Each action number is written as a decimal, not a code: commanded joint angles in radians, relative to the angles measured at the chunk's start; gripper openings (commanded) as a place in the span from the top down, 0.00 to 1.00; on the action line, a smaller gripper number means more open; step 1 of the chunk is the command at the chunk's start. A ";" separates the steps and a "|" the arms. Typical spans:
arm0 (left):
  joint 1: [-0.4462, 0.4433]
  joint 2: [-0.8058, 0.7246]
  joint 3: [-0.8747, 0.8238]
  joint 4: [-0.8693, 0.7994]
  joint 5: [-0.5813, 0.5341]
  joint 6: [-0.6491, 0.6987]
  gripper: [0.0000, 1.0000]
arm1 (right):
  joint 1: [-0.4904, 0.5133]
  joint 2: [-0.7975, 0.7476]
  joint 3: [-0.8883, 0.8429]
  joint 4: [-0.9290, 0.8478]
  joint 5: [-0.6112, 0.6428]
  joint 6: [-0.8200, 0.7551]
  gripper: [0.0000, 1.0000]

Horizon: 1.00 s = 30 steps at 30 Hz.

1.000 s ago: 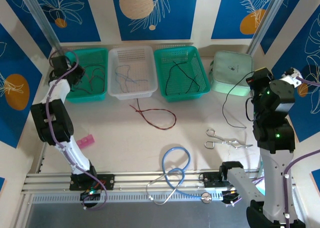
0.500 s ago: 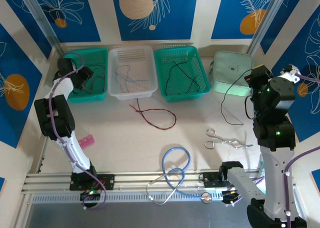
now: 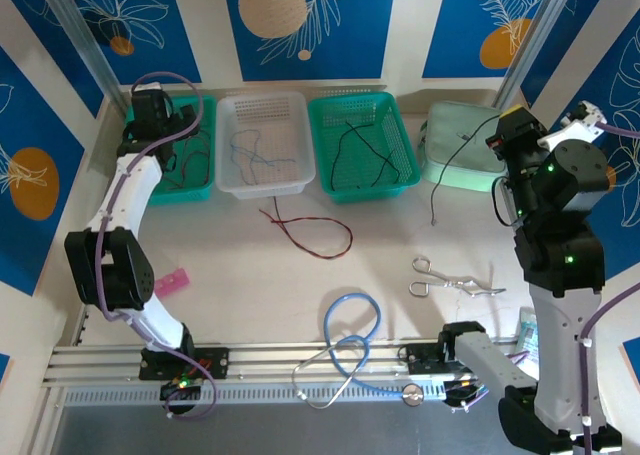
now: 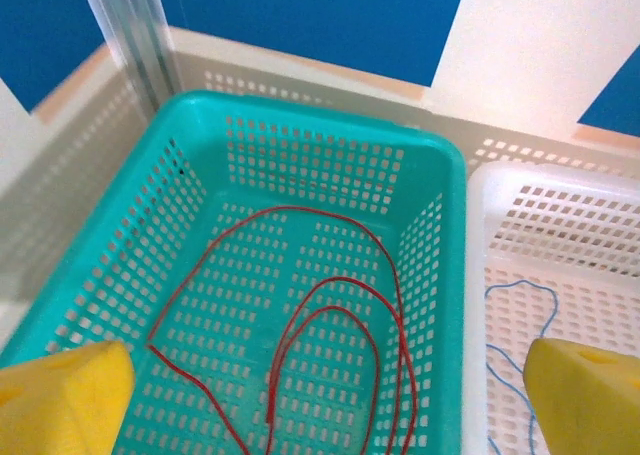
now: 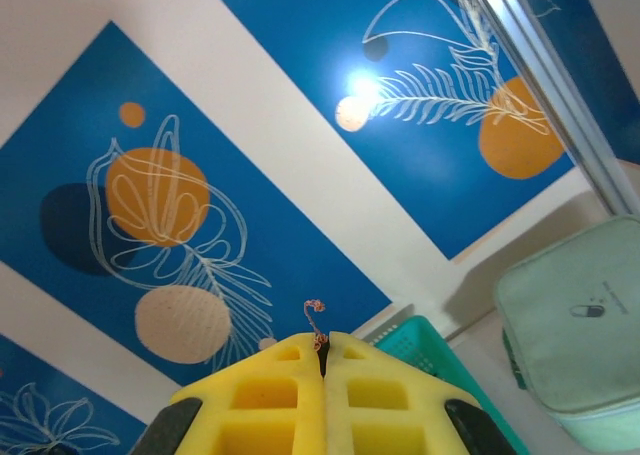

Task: Untangle the cables

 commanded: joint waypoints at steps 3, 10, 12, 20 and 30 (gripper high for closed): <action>0.013 -0.017 0.013 -0.076 0.065 0.047 0.01 | 0.024 0.026 0.061 0.017 -0.048 -0.035 1.00; 0.027 -0.048 0.101 -0.419 0.313 0.003 0.01 | 0.074 0.067 0.114 0.029 -0.059 -0.081 1.00; 0.045 -0.066 0.098 -0.480 0.353 -0.018 0.02 | 0.083 0.069 0.110 0.036 -0.047 -0.090 1.00; 0.140 -0.072 0.029 -0.566 0.663 -0.124 0.04 | 0.097 0.057 0.078 0.058 -0.026 -0.115 1.00; 0.170 -0.027 -0.078 -0.485 0.714 -0.162 0.05 | 0.097 0.030 0.058 0.064 0.003 -0.148 1.00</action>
